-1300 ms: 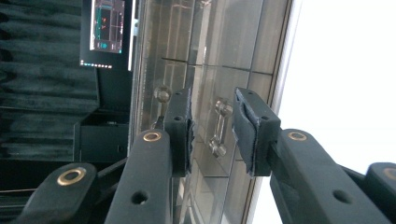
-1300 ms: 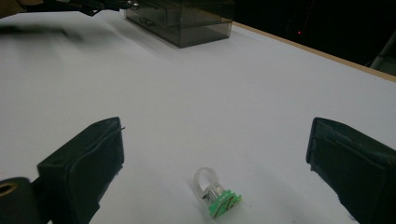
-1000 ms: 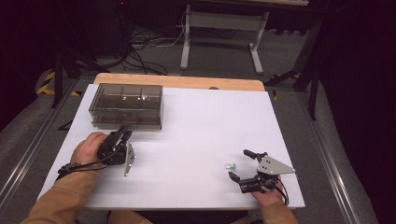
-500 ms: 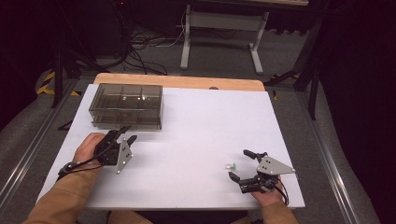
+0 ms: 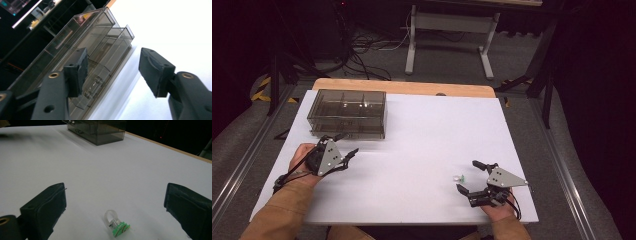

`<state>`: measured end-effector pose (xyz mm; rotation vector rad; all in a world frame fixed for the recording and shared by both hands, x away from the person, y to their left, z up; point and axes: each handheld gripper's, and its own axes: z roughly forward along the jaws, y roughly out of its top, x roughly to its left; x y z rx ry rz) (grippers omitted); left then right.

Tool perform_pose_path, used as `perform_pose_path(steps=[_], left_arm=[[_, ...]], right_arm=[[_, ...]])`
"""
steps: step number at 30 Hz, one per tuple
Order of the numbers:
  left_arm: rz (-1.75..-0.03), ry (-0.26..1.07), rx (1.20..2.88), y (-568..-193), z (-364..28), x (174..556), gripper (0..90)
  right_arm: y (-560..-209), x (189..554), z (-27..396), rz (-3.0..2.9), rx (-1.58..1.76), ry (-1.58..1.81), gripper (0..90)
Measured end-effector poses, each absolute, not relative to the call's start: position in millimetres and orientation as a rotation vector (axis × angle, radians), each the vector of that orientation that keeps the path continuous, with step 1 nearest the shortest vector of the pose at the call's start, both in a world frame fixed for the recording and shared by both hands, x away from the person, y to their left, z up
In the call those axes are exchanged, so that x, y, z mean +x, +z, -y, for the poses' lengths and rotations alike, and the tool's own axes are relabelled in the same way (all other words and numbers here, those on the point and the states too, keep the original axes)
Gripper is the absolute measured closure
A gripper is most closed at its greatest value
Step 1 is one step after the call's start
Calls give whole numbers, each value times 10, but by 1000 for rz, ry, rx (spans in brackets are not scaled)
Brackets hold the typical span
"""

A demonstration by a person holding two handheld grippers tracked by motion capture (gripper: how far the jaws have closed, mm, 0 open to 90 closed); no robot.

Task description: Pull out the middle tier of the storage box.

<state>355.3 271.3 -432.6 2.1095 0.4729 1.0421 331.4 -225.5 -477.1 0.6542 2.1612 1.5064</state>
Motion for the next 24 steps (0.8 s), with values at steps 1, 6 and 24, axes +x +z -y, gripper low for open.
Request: perform_pose_path(steps=[1,6,24], left_arm=[[-493,1020,2106,-4319,-2723,3561,371],[-566,873,2096,-4284,-2793,3601,243],[-681,371,1915,-4181,-3095,3765,85]], right_arm=[[-4771,3314,2254,-2162,654,1506,45],[-4772,3314,2254,-2162,655,1507,44],[-4774,3322,2254,-2159,653,1499,45]])
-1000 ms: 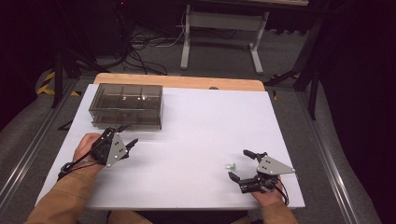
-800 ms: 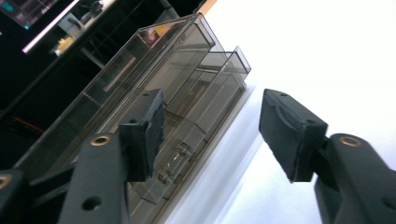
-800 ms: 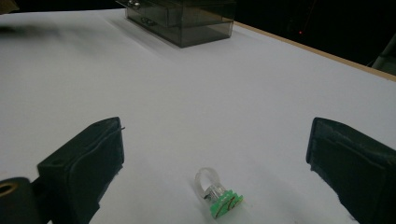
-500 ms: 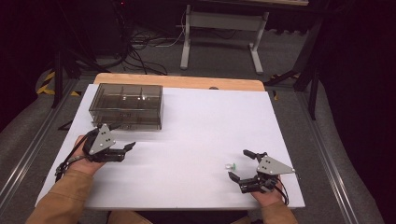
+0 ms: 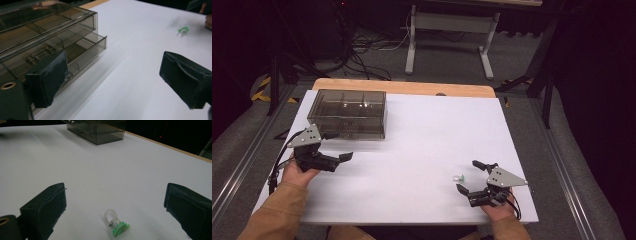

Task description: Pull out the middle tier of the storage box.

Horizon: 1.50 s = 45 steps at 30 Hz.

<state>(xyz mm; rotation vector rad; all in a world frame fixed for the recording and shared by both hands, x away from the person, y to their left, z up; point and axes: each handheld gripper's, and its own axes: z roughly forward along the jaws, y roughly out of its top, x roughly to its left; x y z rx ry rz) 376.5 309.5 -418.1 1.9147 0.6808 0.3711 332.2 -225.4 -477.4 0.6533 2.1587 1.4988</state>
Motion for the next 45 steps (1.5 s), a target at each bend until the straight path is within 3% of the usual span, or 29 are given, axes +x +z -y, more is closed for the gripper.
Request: perform_pose_path(steps=[7,20,29,34,45], left_arm=[[-691,321,1873,-4148,-3114,3779,27],[-674,372,2036,-4037,-3058,3764,29],[-624,416,2090,-3947,-3050,3801,262],[-621,452,2138,-3927,-3031,3832,434],[-596,506,2237,-3878,-2958,3907,534]], right_arm=[[-4773,3322,2253,-2160,653,1496,44],[-4774,3315,2252,-2162,654,1499,45],[-4774,3305,2255,-2164,654,1511,44],[-4773,3302,2254,-2167,652,1515,44],[-4773,3300,2255,-2172,645,1521,43]])
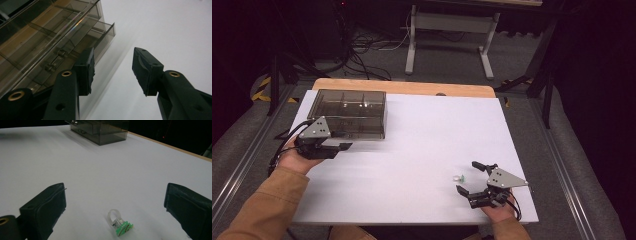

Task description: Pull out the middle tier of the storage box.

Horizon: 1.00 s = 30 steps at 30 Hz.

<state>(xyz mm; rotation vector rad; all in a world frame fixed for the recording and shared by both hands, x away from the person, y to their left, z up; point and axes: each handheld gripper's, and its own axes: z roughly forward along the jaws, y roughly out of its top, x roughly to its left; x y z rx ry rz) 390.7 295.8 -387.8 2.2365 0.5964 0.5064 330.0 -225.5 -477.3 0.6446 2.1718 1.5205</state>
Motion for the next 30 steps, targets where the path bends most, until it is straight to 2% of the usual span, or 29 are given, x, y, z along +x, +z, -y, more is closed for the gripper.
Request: perform_pose_path(steps=[30], left_arm=[[-502,481,2509,-3794,-2898,4297,523]], right_arm=[[-4773,3298,2255,-2178,642,1525,42]])
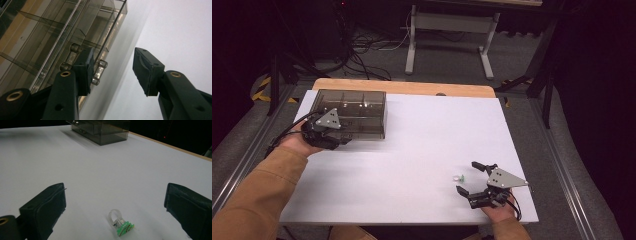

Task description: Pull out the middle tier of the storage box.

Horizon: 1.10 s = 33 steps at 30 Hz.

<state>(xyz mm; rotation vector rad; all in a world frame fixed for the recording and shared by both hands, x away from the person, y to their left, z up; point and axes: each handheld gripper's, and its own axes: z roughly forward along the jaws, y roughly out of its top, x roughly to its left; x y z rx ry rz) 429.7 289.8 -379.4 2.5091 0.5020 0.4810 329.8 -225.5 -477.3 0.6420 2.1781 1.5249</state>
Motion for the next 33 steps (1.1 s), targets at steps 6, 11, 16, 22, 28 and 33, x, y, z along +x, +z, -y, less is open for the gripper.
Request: perform_pose_path(steps=[6,11,16,22,28,33], left_arm=[[-484,493,2522,-3804,-2926,4355,523],[-450,508,2558,-3800,-2897,4381,510],[-442,515,2568,-3797,-2870,4413,507],[-440,525,2591,-3837,-2833,4438,511],[-403,552,2626,-3877,-2804,4457,533],[-356,575,2658,-3914,-2805,4463,557]], right_arm=[[-4772,3299,2258,-2178,642,1523,42],[-4774,3299,2255,-2177,642,1525,42],[-4774,3298,2255,-2179,642,1525,42],[-4774,3298,2256,-2182,639,1525,42],[-4774,3296,2255,-2186,639,1524,42],[-4775,3295,2250,-2189,642,1527,42]])
